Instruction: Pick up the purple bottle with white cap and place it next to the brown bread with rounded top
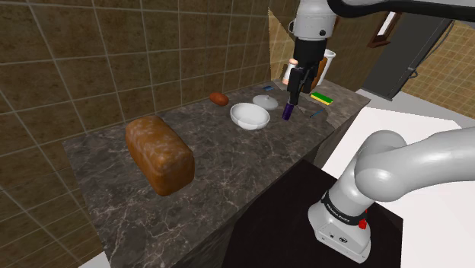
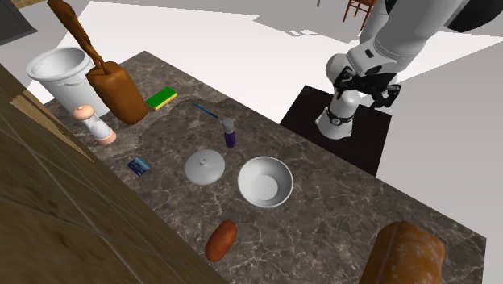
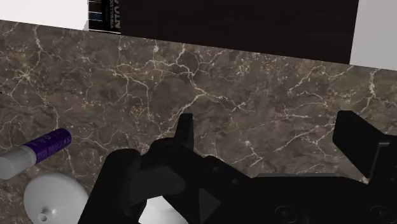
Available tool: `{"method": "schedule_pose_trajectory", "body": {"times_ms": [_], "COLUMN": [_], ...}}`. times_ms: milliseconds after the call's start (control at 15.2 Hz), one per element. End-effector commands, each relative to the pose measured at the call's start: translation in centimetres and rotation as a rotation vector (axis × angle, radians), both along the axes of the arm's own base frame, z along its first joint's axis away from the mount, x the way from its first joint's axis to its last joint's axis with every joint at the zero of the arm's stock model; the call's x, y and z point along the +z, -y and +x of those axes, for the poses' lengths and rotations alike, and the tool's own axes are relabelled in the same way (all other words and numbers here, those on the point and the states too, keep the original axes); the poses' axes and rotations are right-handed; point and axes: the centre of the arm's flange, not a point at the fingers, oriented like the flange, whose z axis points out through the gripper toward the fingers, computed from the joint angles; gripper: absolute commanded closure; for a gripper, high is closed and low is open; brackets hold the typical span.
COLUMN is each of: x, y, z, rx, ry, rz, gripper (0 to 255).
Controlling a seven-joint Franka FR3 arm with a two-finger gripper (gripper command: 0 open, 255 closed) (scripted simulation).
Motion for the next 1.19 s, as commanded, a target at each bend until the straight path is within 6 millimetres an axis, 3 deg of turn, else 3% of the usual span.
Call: {"method": "schedule_pose_trajectory", "body": {"times_ms": [0, 1122], "x": [0.0, -7.8], "y": [0.0, 20.6], "z": [0.0, 5.5], "rx": [0.000, 0.073], "ry": [0.000, 0.073], "rz": [0.000, 0.056], "gripper": [0, 0]}}
